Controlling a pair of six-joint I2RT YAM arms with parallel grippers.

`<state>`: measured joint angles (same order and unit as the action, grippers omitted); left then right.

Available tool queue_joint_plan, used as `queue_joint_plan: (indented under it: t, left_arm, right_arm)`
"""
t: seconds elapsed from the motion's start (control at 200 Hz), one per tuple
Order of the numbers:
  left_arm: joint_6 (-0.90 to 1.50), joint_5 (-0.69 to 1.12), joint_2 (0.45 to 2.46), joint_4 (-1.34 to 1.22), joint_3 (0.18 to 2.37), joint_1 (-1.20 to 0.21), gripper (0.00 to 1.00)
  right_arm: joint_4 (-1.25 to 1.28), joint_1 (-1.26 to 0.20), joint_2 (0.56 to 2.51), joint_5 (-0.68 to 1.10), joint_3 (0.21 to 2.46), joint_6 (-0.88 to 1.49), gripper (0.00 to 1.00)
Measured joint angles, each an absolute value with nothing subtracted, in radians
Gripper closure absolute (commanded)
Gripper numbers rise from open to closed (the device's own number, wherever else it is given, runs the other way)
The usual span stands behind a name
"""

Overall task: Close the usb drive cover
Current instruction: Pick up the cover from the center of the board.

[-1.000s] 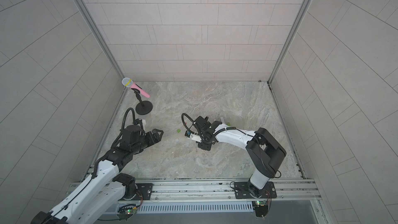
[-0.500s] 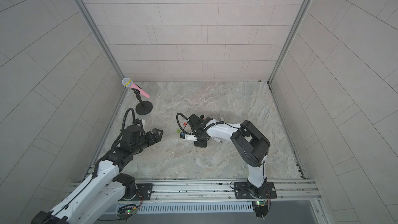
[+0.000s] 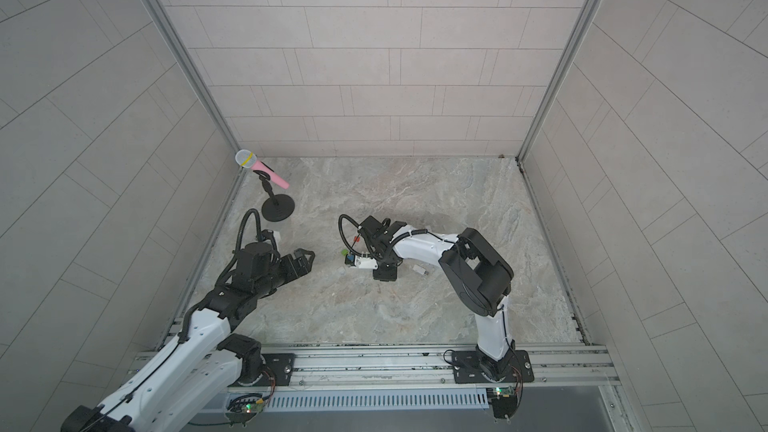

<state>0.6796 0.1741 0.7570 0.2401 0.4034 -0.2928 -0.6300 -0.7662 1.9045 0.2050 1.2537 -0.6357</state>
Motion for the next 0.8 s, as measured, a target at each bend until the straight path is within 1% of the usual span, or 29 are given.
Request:
queue_joint_plan:
  t: [0.145, 0.28, 0.495, 0.675, 0.801]
  left_arm:
    - [0.68, 0.174, 0.757, 0.24, 0.403, -0.293, 0.05]
    - [0.68, 0.175, 0.757, 0.239, 0.403, -0.293, 0.05]
    - [0.68, 0.175, 0.757, 0.239, 0.403, -0.293, 0.06]
    - [0.68, 0.176, 0.757, 0.237, 0.403, -0.293, 0.05]
    - [0.68, 0.179, 0.757, 0.236, 0.403, -0.293, 0.05]
  right_arm:
    - [-0.636, -0.764, 1.907, 0.21, 1.256, -0.641, 0.74]
    - [-0.638, -0.761, 1.908, 0.217, 1.257, -0.643, 0.75]
    - [-0.648, -0.76, 1.916, 0.22, 1.265, -0.635, 0.78]
    - [-0.654, -0.76, 1.919, 0.219, 1.27, -0.624, 0.83]
    - [-0.653, -0.76, 1.918, 0.22, 1.269, -0.624, 0.84]
